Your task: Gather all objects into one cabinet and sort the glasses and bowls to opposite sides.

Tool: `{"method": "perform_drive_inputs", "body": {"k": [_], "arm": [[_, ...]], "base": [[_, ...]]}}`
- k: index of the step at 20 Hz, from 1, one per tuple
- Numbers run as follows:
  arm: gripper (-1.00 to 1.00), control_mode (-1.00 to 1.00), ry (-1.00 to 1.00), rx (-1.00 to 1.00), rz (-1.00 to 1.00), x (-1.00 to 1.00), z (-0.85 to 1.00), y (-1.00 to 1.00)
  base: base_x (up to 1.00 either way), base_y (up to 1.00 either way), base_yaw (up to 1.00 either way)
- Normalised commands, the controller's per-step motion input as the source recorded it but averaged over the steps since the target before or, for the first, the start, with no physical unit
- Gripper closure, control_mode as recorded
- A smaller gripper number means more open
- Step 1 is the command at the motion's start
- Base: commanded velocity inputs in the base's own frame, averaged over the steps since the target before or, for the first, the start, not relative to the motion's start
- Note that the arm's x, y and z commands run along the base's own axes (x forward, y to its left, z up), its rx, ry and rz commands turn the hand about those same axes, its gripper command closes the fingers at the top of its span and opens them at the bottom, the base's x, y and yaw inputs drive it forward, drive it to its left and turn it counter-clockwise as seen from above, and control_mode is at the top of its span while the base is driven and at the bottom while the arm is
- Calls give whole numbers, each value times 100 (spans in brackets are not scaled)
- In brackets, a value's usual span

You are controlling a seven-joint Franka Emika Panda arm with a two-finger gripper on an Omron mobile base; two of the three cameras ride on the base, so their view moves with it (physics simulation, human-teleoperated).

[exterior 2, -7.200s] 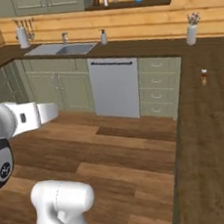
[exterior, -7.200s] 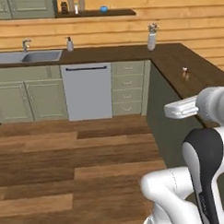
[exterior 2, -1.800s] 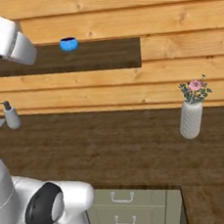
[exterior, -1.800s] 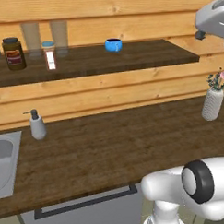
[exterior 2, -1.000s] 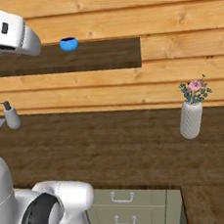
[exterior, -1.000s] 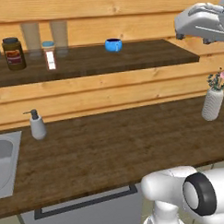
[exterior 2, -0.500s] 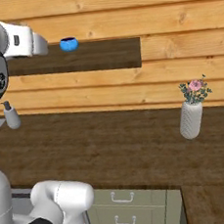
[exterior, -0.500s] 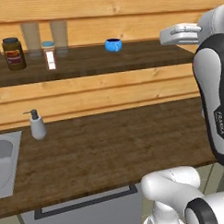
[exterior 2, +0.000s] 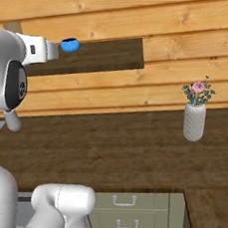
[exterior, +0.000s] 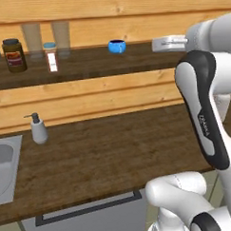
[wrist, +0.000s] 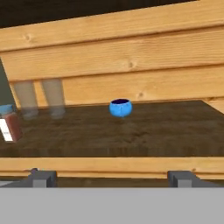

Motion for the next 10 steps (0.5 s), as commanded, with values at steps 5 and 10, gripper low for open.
{"method": "perform_drive_inputs", "body": {"k": [5, 10], "arm": [[-100, -100, 0, -2, 0, 42, 0, 2], [-100, -100, 0, 0, 0, 59, 0, 0]], "base": [[0, 0, 0], [0, 0, 0]]}}
